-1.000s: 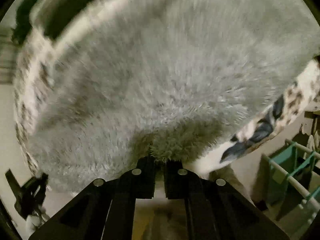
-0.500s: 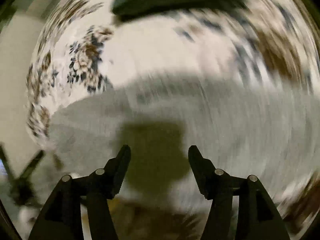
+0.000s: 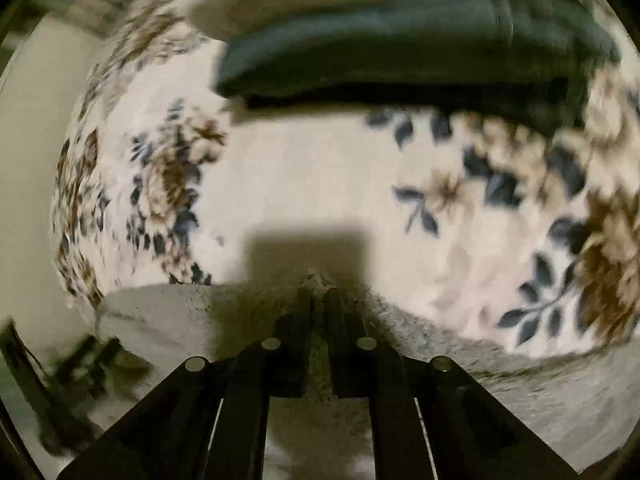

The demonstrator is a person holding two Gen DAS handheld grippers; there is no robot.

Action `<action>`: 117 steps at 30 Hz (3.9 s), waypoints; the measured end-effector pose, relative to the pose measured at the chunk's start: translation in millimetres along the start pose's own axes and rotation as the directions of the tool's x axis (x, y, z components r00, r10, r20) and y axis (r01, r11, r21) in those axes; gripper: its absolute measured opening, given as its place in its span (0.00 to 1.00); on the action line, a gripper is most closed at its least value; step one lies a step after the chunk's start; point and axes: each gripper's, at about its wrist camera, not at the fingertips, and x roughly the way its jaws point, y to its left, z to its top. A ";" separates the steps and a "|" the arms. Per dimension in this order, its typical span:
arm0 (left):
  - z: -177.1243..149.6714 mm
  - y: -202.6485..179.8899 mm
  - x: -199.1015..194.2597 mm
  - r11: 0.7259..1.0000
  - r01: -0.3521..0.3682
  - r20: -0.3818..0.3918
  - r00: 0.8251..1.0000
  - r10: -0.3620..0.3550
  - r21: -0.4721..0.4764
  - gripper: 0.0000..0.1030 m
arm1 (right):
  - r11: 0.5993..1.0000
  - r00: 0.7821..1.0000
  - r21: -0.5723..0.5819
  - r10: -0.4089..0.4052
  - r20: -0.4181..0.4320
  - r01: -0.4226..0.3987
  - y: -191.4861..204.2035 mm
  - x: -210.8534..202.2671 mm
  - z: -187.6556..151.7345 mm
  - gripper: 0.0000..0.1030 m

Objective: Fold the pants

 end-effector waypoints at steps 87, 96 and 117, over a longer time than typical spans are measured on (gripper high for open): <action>-163.0 -565.8 -53.7 0.717 0.195 -0.156 0.980 -0.121 0.669 0.89 | 0.482 0.889 0.860 -0.305 0.341 -0.164 -530.1 -206.0 -377.6 0.09; -172.3 -568.1 -50.7 0.701 0.224 -0.189 0.974 -0.128 0.677 0.89 | 0.423 0.849 0.794 -0.098 0.519 -0.437 -552.9 -162.2 -414.4 0.89; -185.1 -582.0 40.8 0.734 0.229 -0.281 0.958 -0.055 0.639 1.00 | 0.399 0.676 0.601 0.068 0.734 -0.693 -576.0 -88.7 -380.3 0.60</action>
